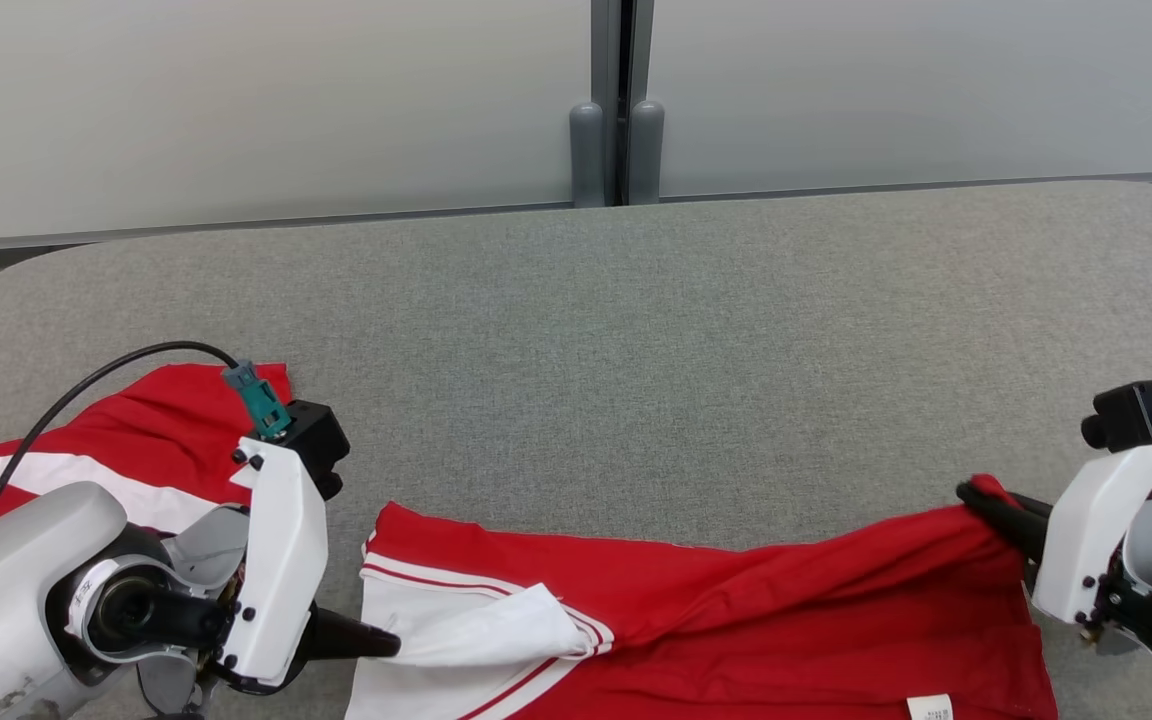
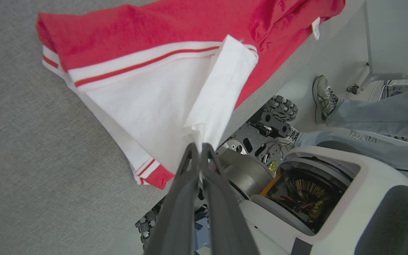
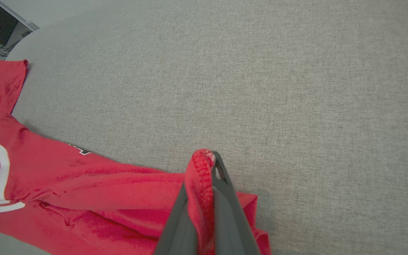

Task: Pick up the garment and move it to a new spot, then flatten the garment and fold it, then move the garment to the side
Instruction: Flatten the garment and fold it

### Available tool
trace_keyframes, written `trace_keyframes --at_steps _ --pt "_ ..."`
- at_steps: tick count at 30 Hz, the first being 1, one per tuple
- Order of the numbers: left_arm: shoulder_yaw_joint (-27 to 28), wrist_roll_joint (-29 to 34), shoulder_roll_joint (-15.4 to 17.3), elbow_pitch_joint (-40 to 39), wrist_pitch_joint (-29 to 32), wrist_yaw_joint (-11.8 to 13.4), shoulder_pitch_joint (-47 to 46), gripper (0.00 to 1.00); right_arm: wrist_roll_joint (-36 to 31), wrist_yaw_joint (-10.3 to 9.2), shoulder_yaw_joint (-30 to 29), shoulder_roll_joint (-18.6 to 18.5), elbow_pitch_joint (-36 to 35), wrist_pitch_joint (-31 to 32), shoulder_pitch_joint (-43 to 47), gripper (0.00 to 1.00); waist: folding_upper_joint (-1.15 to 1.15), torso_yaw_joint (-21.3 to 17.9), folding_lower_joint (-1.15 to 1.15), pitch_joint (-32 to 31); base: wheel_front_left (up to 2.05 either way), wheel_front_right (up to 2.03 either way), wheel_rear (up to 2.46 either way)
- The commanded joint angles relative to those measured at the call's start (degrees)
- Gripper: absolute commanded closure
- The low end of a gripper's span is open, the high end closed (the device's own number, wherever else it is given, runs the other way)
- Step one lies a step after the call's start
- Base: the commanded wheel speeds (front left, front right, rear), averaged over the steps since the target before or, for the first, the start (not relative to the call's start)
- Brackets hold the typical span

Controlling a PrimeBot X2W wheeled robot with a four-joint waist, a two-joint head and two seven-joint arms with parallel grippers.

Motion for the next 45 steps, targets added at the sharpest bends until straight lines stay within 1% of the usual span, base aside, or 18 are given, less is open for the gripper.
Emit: trace_keyframes --at_steps 1,2,4,9,16,21,25,28,29,30,31,32,33,40,45 --pt "0.0 -0.4 0.2 0.0 0.3 0.4 0.8 1.00 0.9 0.01 1.5 -2.0 -0.9 2.2 0.7 1.00 0.00 -0.1 0.00 0.0 0.00 0.00 0.00" --pt "-0.2 -0.6 0.2 -0.2 0.8 0.6 1.2 1.00 1.3 0.01 3.2 -3.2 -2.1 4.2 0.2 1.00 0.00 -0.2 0.00 0.1 0.00 0.00 0.00" --pt "-0.3 -0.9 0.1 -0.3 1.4 0.7 1.4 1.00 0.9 0.01 5.1 -4.2 -2.7 5.5 -0.6 1.00 0.00 -0.3 0.00 0.3 0.00 0.00 0.00" --pt "-0.4 -1.4 0.1 -0.4 2.5 1.0 1.5 1.00 -0.3 0.01 8.1 -5.1 -1.6 6.1 -2.2 1.00 0.00 -0.3 0.00 0.8 0.00 0.00 0.00" --pt "-0.5 -2.4 -0.1 -0.8 3.6 1.1 2.0 1.00 -3.3 0.01 12.4 -4.4 3.0 2.2 -5.5 1.00 0.00 -0.2 0.00 1.4 0.00 0.00 0.00" --pt "-0.5 -3.1 -0.2 -1.0 3.8 1.2 2.6 1.00 -5.1 0.01 15.6 -3.6 4.6 -3.6 -7.9 1.00 0.00 -0.3 0.00 2.1 0.00 0.00 0.00" --pt "-0.6 -3.6 -0.6 -0.9 4.1 1.2 3.4 1.00 -3.1 0.01 18.1 -2.8 5.4 -5.6 -8.8 1.00 0.00 -0.5 0.00 2.5 0.00 0.00 0.00" --pt "-0.7 -3.5 -0.8 -0.8 4.6 1.2 4.1 1.00 -0.8 0.01 20.1 -3.5 5.8 -4.2 -9.1 1.00 0.00 -0.7 0.00 2.5 0.00 0.00 0.00" --pt "-0.8 -3.4 -0.9 -0.7 4.5 1.2 4.2 1.00 -0.1 0.01 20.8 -3.9 6.0 -3.6 -9.1 0.98 0.00 -0.8 0.00 2.5 0.00 0.00 0.00" --pt "-0.8 -3.1 -1.0 -0.5 4.5 1.2 4.4 1.00 0.4 0.01 21.3 -4.1 6.1 -3.2 -9.3 0.80 0.00 -0.9 0.00 2.4 0.00 0.00 0.00" --pt "-0.8 -2.9 -1.1 -0.2 4.3 1.2 4.7 0.33 1.0 0.01 21.7 -4.3 6.3 -3.0 -9.4 0.65 0.00 -1.0 0.00 2.2 0.00 0.00 0.00" --pt "-0.9 -2.8 -1.1 0.0 4.4 1.2 5.1 0.00 1.6 0.01 22.3 -4.3 6.6 -2.3 -9.4 0.47 0.00 -1.1 0.00 1.9 0.00 0.00 0.00" --pt "-1.0 -2.6 -1.2 0.3 4.5 1.2 5.3 0.00 2.1 0.01 22.8 -4.4 6.8 -2.0 -9.4 0.00 0.00 -1.2 0.00 1.8 0.00 0.00 0.00" --pt "-1.1 -1.0 -1.7 2.3 4.0 0.9 6.7 0.00 3.7 0.01 25.6 -4.8 6.9 -2.7 -10.1 0.00 0.00 -1.8 0.00 -0.3 0.00 0.00 0.00" --pt "0.5 1.0 -1.6 3.4 0.7 0.0 5.6 0.00 5.0 0.01 25.5 -5.9 6.8 -5.0 -10.4 0.00 0.00 -1.5 0.00 -2.0 0.00 0.00 0.00"
